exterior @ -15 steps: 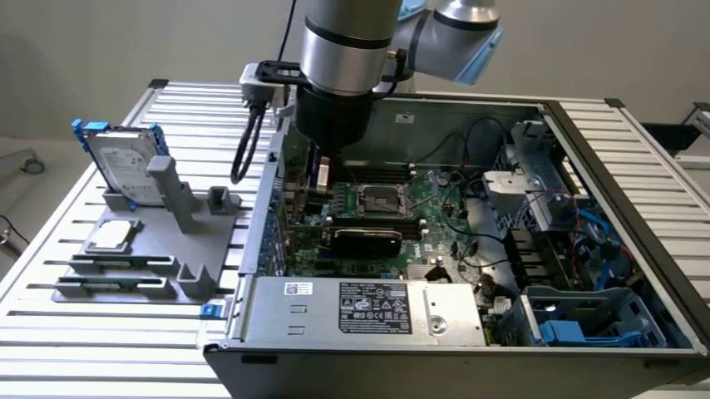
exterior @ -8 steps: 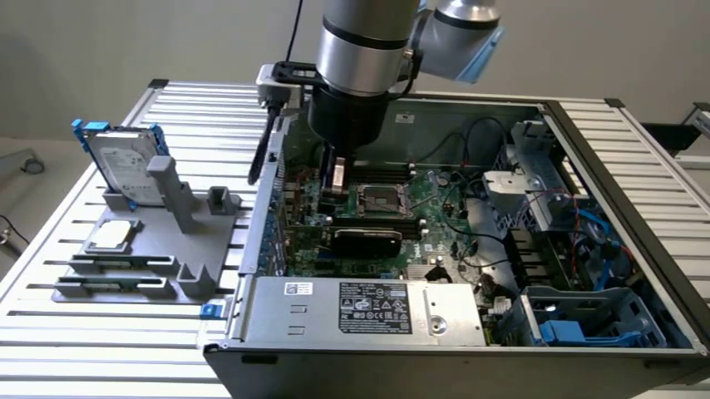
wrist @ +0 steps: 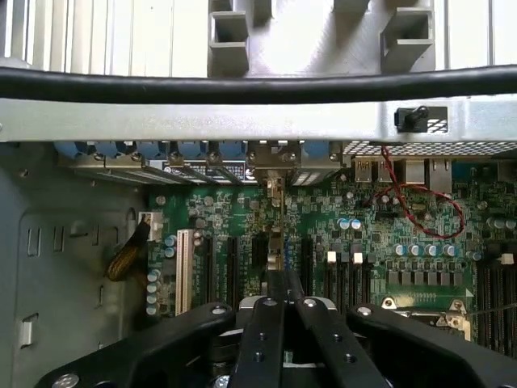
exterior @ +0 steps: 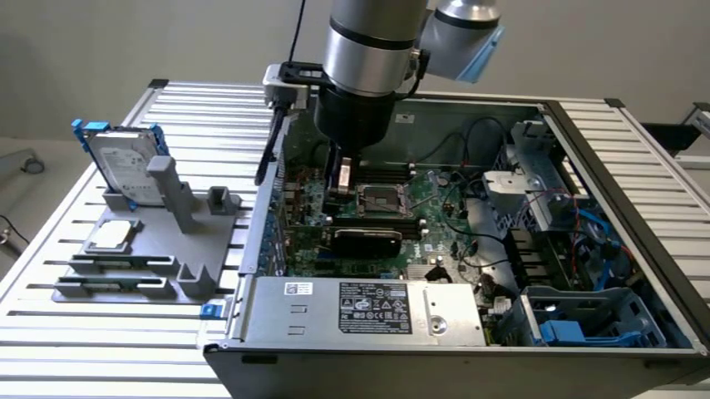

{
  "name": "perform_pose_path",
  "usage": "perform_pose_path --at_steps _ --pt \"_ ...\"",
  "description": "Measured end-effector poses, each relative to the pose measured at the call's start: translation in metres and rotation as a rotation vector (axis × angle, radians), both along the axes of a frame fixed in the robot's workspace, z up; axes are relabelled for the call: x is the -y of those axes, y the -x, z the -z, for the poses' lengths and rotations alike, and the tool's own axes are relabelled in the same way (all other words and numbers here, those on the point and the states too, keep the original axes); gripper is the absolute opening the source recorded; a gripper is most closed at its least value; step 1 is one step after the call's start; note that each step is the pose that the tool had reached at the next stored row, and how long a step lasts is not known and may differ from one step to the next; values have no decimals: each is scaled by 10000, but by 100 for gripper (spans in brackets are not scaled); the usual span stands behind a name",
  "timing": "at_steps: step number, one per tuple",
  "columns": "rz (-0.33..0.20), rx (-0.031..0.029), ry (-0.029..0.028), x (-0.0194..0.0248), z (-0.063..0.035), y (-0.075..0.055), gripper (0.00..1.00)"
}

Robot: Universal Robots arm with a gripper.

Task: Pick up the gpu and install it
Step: 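Press down on the gpu until it lock into place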

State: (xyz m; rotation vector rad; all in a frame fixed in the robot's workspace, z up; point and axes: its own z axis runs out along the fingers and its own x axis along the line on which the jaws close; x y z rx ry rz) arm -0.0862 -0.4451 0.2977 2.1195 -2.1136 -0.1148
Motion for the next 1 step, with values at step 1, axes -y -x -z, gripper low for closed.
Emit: perform_pose_path --at_steps 1 --pt "0 0 0 0 0 0 11"
